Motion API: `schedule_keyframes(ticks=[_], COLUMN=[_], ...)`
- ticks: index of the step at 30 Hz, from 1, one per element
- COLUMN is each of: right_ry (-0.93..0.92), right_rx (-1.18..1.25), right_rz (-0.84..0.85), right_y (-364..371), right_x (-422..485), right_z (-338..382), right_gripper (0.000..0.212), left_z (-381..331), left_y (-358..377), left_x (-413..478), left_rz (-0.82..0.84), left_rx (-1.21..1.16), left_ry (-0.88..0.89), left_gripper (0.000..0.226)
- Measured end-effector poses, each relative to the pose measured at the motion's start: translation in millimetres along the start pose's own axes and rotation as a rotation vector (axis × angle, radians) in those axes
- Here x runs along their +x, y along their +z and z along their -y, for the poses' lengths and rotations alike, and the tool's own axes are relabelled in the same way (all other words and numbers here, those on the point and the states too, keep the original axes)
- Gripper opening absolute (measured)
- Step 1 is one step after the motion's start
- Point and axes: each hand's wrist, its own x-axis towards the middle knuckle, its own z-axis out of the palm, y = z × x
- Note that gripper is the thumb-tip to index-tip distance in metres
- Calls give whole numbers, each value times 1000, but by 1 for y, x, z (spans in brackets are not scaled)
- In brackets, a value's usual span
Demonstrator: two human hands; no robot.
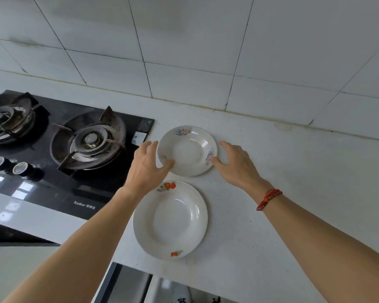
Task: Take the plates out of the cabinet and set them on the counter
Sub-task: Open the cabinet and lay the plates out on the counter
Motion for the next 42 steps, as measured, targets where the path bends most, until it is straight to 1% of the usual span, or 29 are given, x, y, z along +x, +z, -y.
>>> schedule_keyframes(ticks=[4, 8, 16, 24, 34, 42], right_ry=[-56, -89, -144, -190, -148, -54], right_rx=[-178, -264, -292, -325, -357, -378], right_rz=[-51, -67, -79, -72, -110, -146], right_y=[-10, -16, -26, -31, -26, -6], right_x=[-33, -62, -90, -111, -153, -241], right_z=[1, 0, 2, -11, -21, -21], right_gripper=[69, 72, 72, 72, 71, 71], left_z=[-3, -7, -20, -32, -26, -12], left_y=[-12, -20, -29, -21, -16, -18], left_x=[-33, -65, -96, -127, -167, -234], left_rz=[-50, -65, -89, -120, -74, -57], left_rx=[165, 265, 280, 283, 339, 292], left_ry=[91, 143, 157, 146, 167, 311], left_gripper=[77, 82, 81, 80, 89, 80])
